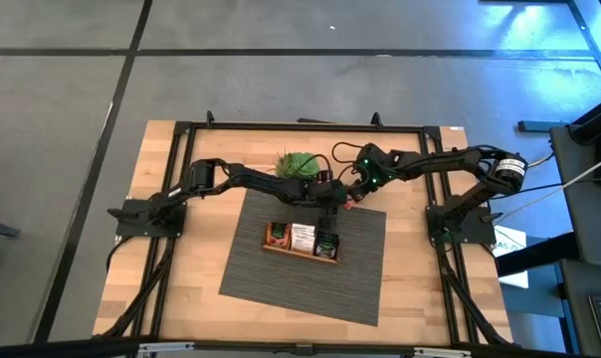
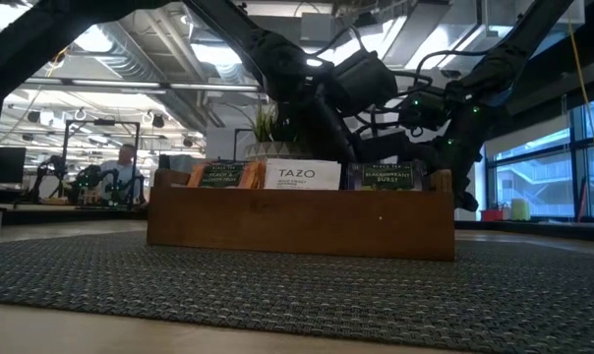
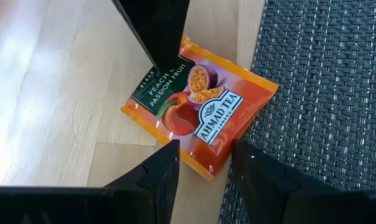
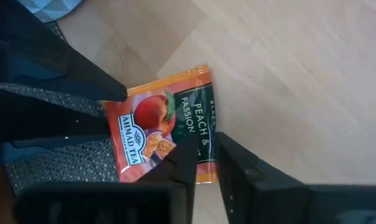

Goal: Pick & Place Tea
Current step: Put the orange tea bag into the left section of the wooden organizer

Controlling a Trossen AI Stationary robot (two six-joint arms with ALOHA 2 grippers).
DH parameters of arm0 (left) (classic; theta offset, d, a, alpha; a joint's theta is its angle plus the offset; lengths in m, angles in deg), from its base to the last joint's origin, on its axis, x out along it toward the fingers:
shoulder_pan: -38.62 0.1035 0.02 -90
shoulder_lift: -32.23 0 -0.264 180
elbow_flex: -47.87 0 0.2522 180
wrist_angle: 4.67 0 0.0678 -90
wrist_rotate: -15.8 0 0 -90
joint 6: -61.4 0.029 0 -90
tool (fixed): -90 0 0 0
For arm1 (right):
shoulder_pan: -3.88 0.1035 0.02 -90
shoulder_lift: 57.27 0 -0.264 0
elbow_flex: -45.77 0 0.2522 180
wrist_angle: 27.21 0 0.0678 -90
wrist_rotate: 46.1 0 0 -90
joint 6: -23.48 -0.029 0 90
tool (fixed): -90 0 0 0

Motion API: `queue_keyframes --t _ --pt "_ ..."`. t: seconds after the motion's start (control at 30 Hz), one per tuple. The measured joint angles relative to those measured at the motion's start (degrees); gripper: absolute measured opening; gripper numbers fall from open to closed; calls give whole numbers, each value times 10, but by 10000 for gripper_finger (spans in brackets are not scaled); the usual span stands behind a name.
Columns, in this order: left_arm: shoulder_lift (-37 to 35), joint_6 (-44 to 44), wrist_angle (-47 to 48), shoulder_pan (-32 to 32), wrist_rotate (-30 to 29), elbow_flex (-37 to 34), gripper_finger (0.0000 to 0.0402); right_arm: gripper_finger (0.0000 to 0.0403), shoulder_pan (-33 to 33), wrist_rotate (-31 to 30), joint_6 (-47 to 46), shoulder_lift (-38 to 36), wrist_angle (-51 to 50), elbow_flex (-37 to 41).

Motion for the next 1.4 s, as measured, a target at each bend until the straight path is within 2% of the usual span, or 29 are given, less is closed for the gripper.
queue_keyframes --t 0.23,0.43,0.67,1.03,1.2,1.3,1.4 --pt "1 -4 0 0 4 0 148 106 0 -11 0 0 -9 2" --pt "2 -14 0 0 6 0 148 118 0 -7 -10 0 -12 2" --pt "2 -16 -1 0 6 -1 148 102 0 0 -6 20 -11 0" --pt "2 -17 -2 0 6 -1 148 69 0 1 93 45 7 0" --pt "2 -19 -5 0 6 -2 148 41 6 -18 136 45 5 0" --pt "2 -19 -6 0 6 -2 148 14 13 -35 136 45 5 0" --pt "2 -19 -6 0 6 -2 148 7 17 -41 134 45 6 0"
